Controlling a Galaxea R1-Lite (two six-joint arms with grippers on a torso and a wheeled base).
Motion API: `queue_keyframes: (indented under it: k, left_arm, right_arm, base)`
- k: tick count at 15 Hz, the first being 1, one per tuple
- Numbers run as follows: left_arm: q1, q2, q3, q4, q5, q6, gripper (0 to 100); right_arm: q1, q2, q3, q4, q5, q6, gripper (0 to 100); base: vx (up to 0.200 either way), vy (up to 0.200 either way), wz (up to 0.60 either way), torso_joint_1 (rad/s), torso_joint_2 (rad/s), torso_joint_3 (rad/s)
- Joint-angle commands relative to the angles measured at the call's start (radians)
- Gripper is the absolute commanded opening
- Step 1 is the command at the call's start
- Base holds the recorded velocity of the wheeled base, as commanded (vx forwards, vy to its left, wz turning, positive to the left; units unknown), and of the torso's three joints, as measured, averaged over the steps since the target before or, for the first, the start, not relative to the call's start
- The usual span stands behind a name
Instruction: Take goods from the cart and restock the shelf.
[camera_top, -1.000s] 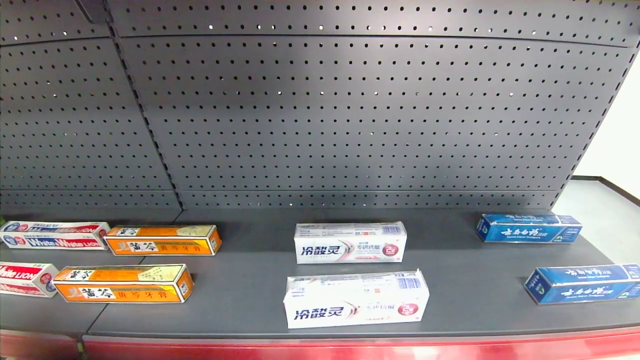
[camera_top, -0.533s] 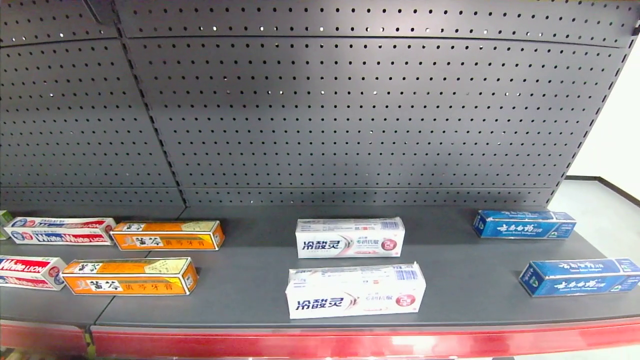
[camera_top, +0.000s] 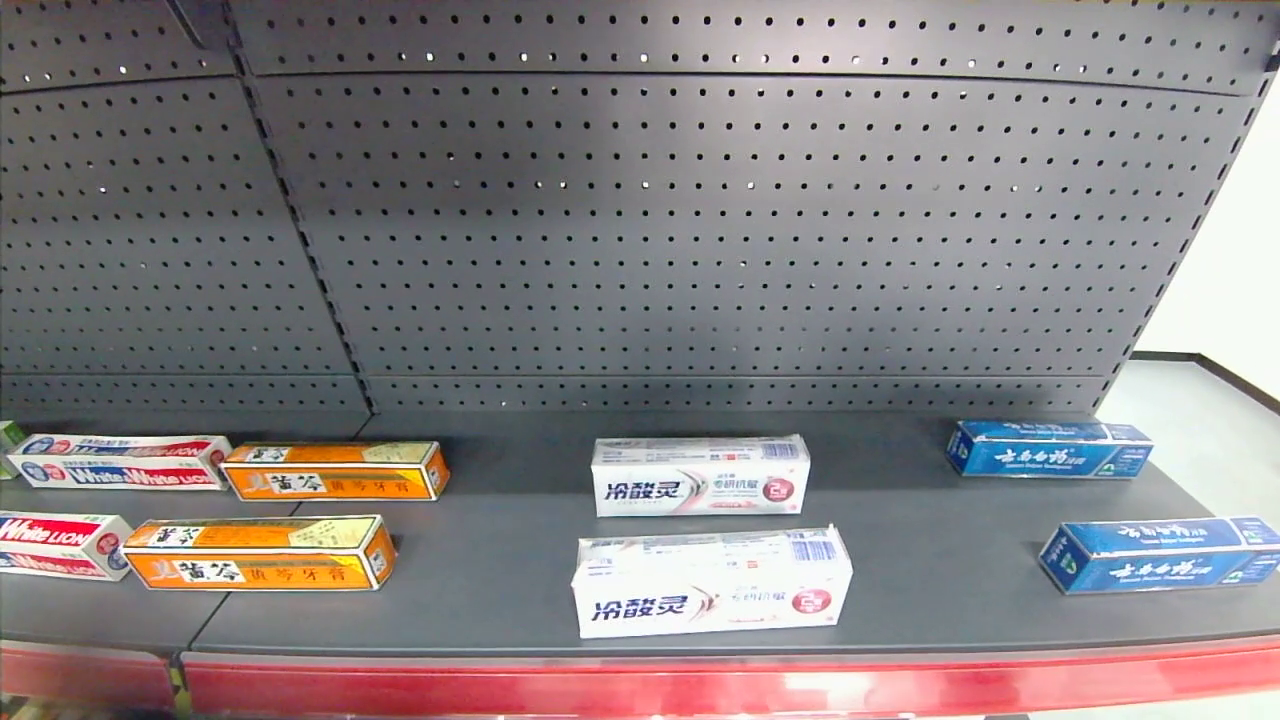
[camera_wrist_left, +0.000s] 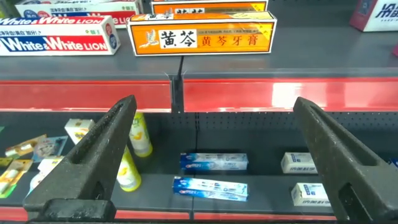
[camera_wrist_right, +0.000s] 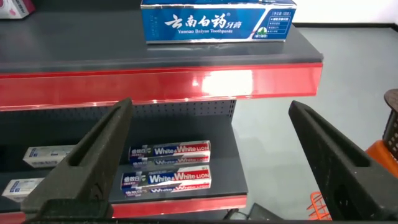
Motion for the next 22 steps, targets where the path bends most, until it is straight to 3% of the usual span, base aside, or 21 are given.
queue_keyframes:
  k: [1, 20, 21, 22]
  left_arm:
    - [0.0, 0.0, 0.0, 0.0, 0.0, 0.0, 100]
    - [0.0, 0.0, -0.002, 0.0, -0.001, -0.008, 100]
    - [0.0, 0.0, -0.002, 0.0, 0.0, -0.009, 100]
    - [0.0, 0.0, -0.002, 0.0, 0.0, -0.009, 100]
  right_arm:
    - [0.0, 0.002, 0.0, -0.001, 0.001, 0.0, 100]
    - [0.003, 0.002, 0.0, 0.002, 0.001, 0.0, 100]
    - [0.01, 0.003, 0.0, 0.002, 0.001, 0.0, 100]
    - [0.075, 0.006, -0.005, 0.007, 0.001, 0.0, 100]
  base:
    - [0.0, 0.0, 0.0, 0.0, 0.0, 0.0]
    - [0.0, 0.0, 0.0, 0.0, 0.0, 0.0]
    - [0.0, 0.0, 0.0, 0.0, 0.0, 0.0]
    - [0.0, 0.0, 0.0, 0.0, 0.0, 0.0]
